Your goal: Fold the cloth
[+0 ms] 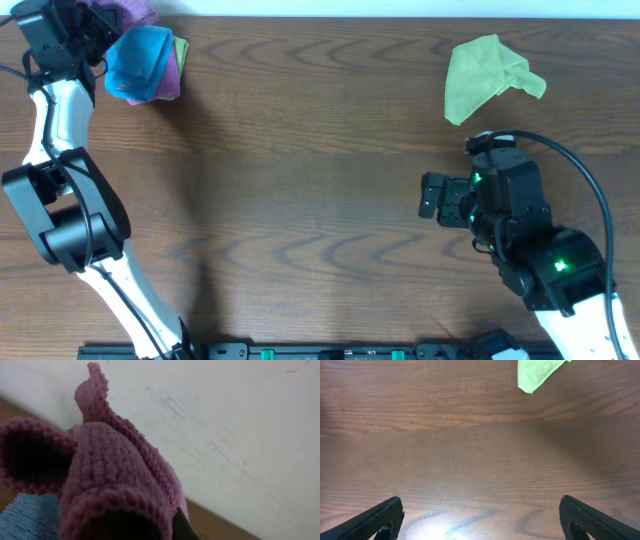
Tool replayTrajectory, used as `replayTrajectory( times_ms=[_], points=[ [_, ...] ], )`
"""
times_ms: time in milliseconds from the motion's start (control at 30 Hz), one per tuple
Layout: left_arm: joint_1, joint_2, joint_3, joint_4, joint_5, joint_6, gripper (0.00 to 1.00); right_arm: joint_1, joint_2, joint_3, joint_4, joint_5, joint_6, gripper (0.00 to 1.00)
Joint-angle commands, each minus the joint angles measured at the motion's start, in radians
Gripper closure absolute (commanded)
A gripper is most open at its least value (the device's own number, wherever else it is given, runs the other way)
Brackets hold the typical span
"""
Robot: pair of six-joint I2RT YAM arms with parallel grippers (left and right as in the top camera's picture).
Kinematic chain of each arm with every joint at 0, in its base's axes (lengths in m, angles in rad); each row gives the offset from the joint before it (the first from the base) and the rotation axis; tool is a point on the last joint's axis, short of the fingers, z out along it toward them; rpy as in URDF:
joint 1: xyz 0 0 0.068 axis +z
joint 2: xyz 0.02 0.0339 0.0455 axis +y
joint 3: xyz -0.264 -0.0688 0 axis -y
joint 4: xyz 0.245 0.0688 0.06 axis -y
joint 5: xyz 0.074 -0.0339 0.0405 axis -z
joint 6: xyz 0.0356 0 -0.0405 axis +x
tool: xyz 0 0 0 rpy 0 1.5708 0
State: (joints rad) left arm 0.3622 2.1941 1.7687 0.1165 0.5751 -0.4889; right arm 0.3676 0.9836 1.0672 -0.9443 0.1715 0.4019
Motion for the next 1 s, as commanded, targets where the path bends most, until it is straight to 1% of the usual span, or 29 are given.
replayTrajectory(
  times_ms=[0,100,200,267,433,633,767,967],
  points=[
    [-0.006,0.024,0.011,0.010,-0.033,0.026,0.94,-0.016,-0.002,0.019,0.002,-0.004,0.012,0.01],
    [-0.006,0.053,0.011,0.012,-0.018,0.024,0.94,-0.016,-0.002,0.019,0.003,-0.004,0.012,0.01],
    [-0.006,0.085,0.011,0.015,0.052,0.002,0.94,-0.016,-0.002,0.019,0.003,-0.004,0.012,0.01],
    [-0.008,0.096,0.011,0.013,0.072,-0.009,0.94,-0.016,-0.002,0.019,0.003,-0.004,0.012,0.01],
    [-0.008,0.097,0.011,-0.023,0.072,-0.009,0.94,-0.016,-0.002,0.019,0.002,-0.005,0.013,0.01],
    [-0.006,0.097,0.011,-0.142,0.072,-0.006,0.95,-0.016,-0.002,0.019,0.004,-0.004,0.013,0.01],
    [0.002,0.097,0.011,-0.218,0.068,0.029,0.94,-0.016,-0.002,0.019,0.017,-0.004,0.013,0.01],
    [0.031,0.097,0.011,-0.327,0.061,0.047,0.94,-0.016,-0.002,0.019,0.021,-0.004,0.013,0.01]
  ],
)
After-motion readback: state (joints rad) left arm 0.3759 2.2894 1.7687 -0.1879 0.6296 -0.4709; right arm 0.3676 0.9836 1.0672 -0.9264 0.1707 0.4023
